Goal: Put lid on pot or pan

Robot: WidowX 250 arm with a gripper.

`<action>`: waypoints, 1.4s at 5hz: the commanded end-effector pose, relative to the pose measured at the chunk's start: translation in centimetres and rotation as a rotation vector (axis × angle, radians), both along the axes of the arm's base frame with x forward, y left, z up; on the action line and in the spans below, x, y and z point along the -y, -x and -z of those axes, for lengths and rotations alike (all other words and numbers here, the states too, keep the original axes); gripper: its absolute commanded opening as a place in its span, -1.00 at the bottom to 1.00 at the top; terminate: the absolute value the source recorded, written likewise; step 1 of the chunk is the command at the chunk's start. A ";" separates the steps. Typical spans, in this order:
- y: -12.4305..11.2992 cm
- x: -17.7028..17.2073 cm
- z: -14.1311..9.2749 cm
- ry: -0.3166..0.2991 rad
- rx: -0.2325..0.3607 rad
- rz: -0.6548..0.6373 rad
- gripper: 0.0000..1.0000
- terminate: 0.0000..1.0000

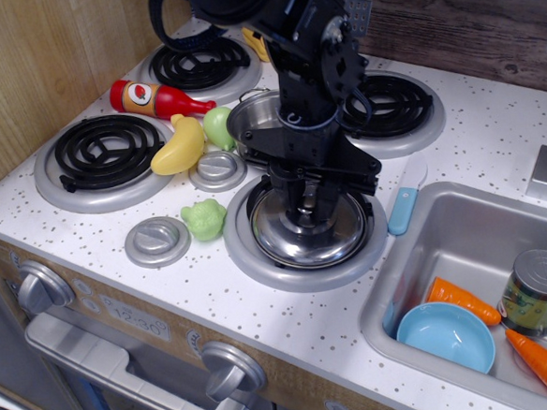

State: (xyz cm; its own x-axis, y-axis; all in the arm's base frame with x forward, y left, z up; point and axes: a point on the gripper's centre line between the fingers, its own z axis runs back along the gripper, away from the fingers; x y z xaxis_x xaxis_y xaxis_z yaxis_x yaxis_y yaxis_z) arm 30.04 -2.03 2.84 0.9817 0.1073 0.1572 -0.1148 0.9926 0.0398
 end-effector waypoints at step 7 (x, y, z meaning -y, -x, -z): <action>-9.9 -7.5 -4.1 -0.071 0.038 0.340 -1.00 -1.00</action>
State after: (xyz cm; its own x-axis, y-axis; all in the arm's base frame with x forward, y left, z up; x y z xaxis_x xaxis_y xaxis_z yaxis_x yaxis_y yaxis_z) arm 39.65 4.97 5.69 0.9581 -0.2335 0.1657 0.2211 0.9711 0.0897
